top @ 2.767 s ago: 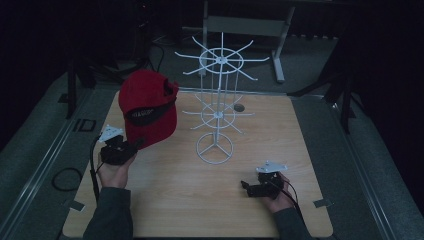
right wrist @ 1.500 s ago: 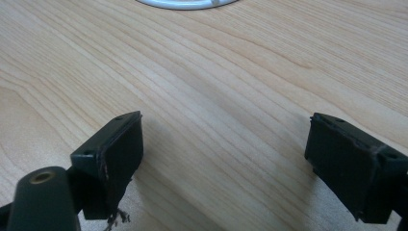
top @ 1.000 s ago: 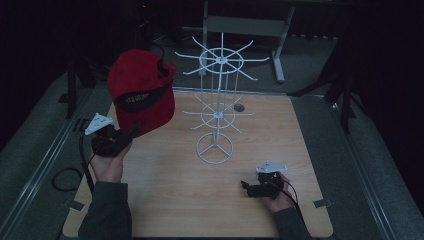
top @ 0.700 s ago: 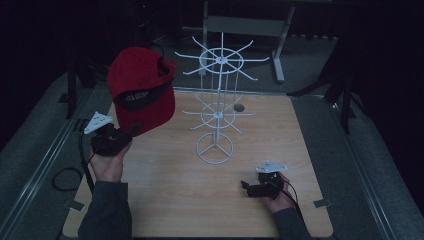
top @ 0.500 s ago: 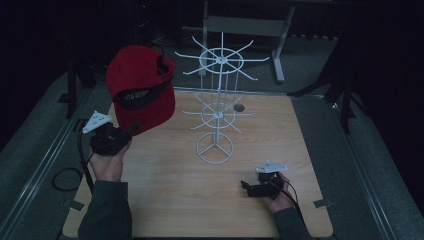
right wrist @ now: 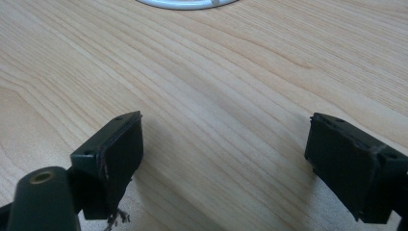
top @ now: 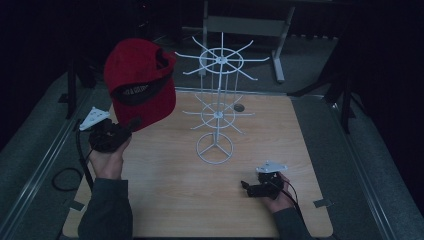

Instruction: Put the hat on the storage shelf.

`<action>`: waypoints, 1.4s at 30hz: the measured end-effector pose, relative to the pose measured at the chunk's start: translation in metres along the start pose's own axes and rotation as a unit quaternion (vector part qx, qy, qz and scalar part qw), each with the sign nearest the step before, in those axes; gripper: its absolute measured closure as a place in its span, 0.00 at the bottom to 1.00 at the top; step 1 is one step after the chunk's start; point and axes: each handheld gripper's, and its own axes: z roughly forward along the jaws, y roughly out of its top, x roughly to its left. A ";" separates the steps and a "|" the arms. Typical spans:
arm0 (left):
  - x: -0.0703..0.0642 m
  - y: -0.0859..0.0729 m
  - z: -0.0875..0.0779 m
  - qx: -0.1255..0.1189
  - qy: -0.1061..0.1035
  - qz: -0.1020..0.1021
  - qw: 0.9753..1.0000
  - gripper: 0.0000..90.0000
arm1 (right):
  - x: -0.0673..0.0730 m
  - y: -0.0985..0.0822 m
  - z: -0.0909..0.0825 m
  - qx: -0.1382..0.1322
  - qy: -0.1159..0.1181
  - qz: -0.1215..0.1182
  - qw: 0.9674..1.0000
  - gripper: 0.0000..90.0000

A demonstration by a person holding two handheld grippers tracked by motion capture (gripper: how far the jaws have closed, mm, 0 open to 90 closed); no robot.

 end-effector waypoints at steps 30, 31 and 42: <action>-0.010 0.021 -0.007 -0.033 -0.019 0.001 0.999 0.95 | 0.000 0.000 0.000 0.000 0.000 0.000 1.000 0.15; -0.011 0.022 -0.007 -0.035 -0.019 0.002 0.999 0.95 | 0.000 0.000 0.000 0.000 0.000 0.000 1.000 0.15; -0.017 0.031 -0.010 -0.049 -0.020 0.009 0.999 0.95 | 0.000 0.000 0.000 0.000 0.000 0.000 1.000 0.15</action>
